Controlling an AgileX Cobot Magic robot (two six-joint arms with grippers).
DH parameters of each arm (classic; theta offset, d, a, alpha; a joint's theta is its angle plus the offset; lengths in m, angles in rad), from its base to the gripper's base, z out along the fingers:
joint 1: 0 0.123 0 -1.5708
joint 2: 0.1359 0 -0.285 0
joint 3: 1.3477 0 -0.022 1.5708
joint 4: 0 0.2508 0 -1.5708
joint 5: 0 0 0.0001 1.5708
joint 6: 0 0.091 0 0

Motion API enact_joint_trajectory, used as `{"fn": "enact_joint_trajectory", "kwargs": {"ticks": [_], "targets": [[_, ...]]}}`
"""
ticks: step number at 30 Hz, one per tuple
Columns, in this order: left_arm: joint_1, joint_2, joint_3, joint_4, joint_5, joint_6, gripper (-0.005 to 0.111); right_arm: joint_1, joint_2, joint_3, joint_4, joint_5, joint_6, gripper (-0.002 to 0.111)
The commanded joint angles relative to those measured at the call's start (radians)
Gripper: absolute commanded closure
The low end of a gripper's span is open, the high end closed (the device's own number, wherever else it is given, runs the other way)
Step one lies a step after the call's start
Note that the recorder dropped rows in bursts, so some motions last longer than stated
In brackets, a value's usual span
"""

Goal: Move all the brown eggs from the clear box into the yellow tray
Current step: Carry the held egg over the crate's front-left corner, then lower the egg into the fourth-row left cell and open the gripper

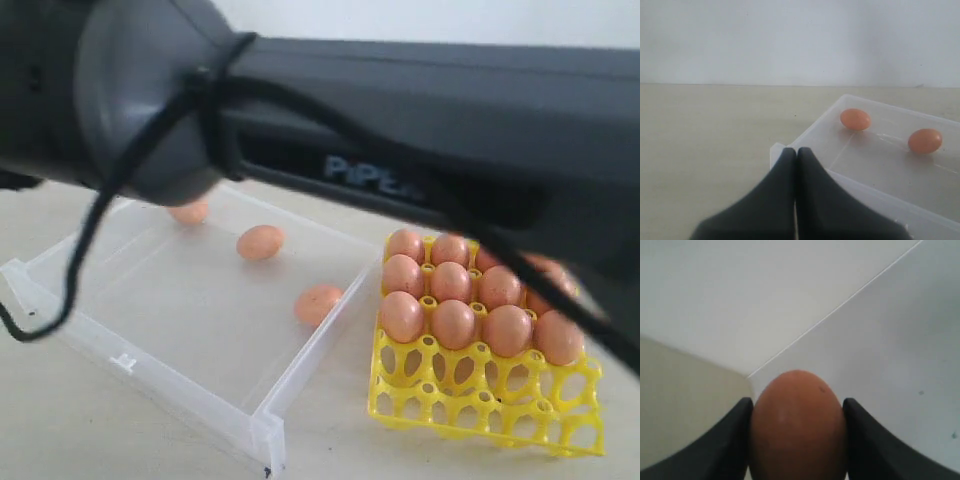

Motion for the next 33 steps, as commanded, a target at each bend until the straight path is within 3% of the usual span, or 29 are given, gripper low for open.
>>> {"fn": "enact_joint_trajectory", "kwargs": {"ticks": [1, 7, 11, 15, 18, 21, 25, 29, 33], "targets": [[-0.004, -0.003, -0.003, -0.005, 0.000, 0.001, 0.111, -0.010, -0.205, 0.302, 0.015, -0.033, 0.073, 0.109], [-0.004, -0.003, -0.003, -0.005, 0.000, 0.001, 0.111, -0.173, -0.455, 0.647, 0.016, -0.192, 0.581, 0.109], [-0.004, -0.003, -0.003, -0.005, 0.000, 0.001, 0.111, -0.384, -0.618, 0.863, 0.071, -0.417, 0.711, 0.109], [-0.004, -0.003, -0.003, -0.005, 0.000, 0.001, 0.111, -0.601, -0.740, 1.094, 0.280, -0.736, 0.695, 0.109], [-0.004, -0.003, -0.003, -0.005, 0.000, 0.001, 0.111, -0.750, -0.772, 1.267, 0.334, -0.950, 0.693, 0.109], [-0.004, -0.003, -0.003, -0.005, 0.000, 0.001, 0.111, -0.886, -0.755, 1.388, 0.284, -1.091, 0.695, 0.109], [-0.004, -0.003, -0.003, -0.005, 0.000, 0.001, 0.111, -1.022, -0.659, 1.438, 0.052, -1.214, 0.749, 0.109], [-0.004, -0.003, -0.003, -0.005, 0.000, 0.001, 0.111, -1.071, -0.530, 1.438, -0.086, -1.410, 0.732, 0.109], [-0.004, -0.003, -0.003, -0.005, 0.000, 0.001, 0.111, -1.057, -0.453, 1.438, -0.013, -1.323, 0.543, 0.109]]}}
